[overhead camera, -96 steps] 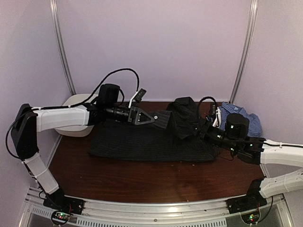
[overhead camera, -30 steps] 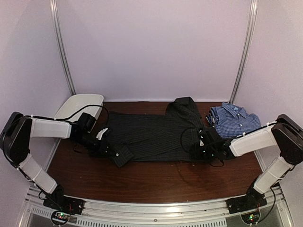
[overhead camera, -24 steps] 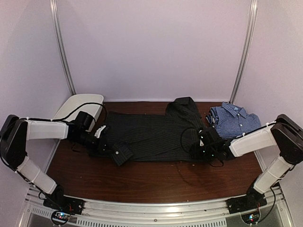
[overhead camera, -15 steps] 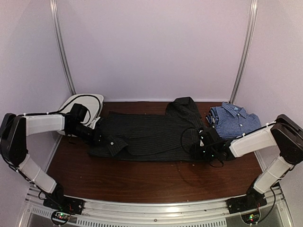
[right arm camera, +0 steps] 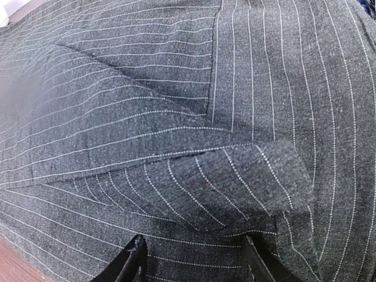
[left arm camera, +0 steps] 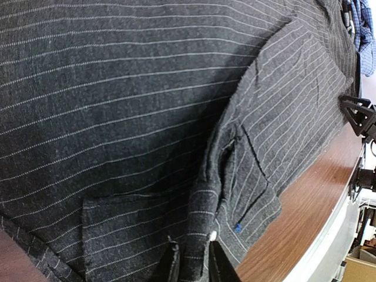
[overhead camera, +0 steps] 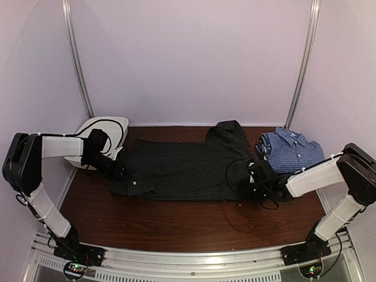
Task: Fold and stack the long sleeve shirts
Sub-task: Fold the sleeve at the center of the board.
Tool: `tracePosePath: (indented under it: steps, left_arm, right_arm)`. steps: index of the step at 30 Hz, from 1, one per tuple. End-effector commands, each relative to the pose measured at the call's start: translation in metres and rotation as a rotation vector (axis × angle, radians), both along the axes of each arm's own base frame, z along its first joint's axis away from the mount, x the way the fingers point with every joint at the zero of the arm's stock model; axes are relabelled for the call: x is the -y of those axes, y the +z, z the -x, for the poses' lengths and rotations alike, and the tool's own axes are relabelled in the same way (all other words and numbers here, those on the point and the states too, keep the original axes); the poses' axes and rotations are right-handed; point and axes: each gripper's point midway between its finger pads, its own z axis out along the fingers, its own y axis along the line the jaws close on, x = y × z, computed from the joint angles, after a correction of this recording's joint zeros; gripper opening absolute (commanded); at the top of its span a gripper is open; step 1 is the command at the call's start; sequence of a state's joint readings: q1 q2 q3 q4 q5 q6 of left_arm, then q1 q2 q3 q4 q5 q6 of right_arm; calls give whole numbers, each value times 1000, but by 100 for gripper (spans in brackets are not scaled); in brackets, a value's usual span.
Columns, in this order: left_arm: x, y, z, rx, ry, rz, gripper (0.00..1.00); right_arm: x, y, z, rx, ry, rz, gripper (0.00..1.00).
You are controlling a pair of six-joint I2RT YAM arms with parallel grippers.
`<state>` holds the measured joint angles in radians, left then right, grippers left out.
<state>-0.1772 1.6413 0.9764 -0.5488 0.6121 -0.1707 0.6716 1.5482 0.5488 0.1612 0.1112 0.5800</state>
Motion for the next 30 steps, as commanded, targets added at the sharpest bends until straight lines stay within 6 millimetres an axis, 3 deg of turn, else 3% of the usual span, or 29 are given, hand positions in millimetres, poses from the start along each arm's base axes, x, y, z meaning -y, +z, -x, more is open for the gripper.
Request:
tracePosePath:
  steps: [1, 8, 12, 19, 30]
  left_arm:
    - [5, 3, -12, 30, -3, 57, 19]
    - [8, 1, -7, 22, 44, 107, 18]
    - [6, 2, -9, 36, 70, 97, 0]
    - [-10, 1, -21, 34, 70, -37, 0]
    - [-32, -18, -20, -25, 51, -183, 0]
  right_arm:
    - [23, -24, 19, -76, -25, 81, 55]
    - [23, -26, 22, -76, -26, 70, 55]
    - [23, -26, 21, -75, -23, 69, 55]
    - [27, -23, 23, -67, -31, 80, 55]
    - [31, -22, 23, -64, -55, 86, 55]
